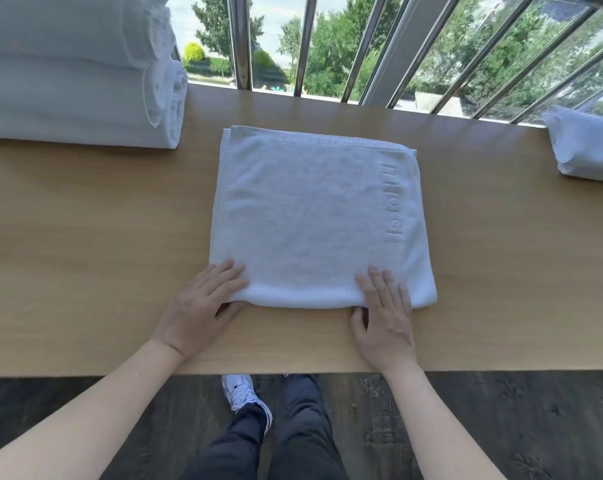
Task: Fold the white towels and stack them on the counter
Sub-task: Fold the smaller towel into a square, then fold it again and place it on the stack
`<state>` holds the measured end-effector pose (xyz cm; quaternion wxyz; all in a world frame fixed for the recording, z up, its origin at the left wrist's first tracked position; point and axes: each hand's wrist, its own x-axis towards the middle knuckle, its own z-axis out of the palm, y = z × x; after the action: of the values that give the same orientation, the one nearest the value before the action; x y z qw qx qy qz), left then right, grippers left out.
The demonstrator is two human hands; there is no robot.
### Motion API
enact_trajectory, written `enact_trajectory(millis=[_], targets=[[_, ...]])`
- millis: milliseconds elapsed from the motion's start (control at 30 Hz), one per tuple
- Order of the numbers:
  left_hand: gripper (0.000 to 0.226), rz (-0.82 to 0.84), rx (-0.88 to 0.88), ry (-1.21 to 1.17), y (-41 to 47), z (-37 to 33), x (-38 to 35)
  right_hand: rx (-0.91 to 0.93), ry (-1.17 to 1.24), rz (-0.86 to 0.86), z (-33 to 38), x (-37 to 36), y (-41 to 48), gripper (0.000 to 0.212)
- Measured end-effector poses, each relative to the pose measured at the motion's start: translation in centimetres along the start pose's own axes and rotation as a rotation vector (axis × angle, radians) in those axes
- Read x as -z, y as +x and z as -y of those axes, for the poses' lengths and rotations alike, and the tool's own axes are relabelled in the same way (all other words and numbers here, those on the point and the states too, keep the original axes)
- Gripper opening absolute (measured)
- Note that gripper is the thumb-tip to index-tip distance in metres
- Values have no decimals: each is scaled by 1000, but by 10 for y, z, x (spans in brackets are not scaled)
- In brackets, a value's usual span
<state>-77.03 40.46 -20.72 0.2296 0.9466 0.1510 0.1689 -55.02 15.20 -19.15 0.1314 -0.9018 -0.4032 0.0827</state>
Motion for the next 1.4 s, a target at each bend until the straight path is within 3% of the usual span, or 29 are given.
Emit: enact_trajectory(millis=[233,333,533,600,733,900,1033,1167,1400], targets=[[36,-38,-38,58,1,8,13,-70,-10,-156,-4,10,8,41],[31,-70,124,4,14,2,20,-125,-13,-242,0,13,21,26],[13,-119,616,-240,52,-1,29,-166,-27,-312,8,23,57,35],[7,-184,708,-301,69,2,32,-179,-22,-345,8,31,75,30],[17,-272,750,-399,112,12,41,-160,-81,-395,6,52,115,36],[20,-310,770,-428,178,34,49,-90,-96,-276,-6,79,189,24],[15,-302,801,-411,224,60,43,-33,-51,-205,-13,91,249,29],[33,-264,848,-375,255,81,34,24,-84,-126,-23,87,299,32],[23,-248,893,-232,272,98,18,65,-144,-69,-45,54,348,48]])
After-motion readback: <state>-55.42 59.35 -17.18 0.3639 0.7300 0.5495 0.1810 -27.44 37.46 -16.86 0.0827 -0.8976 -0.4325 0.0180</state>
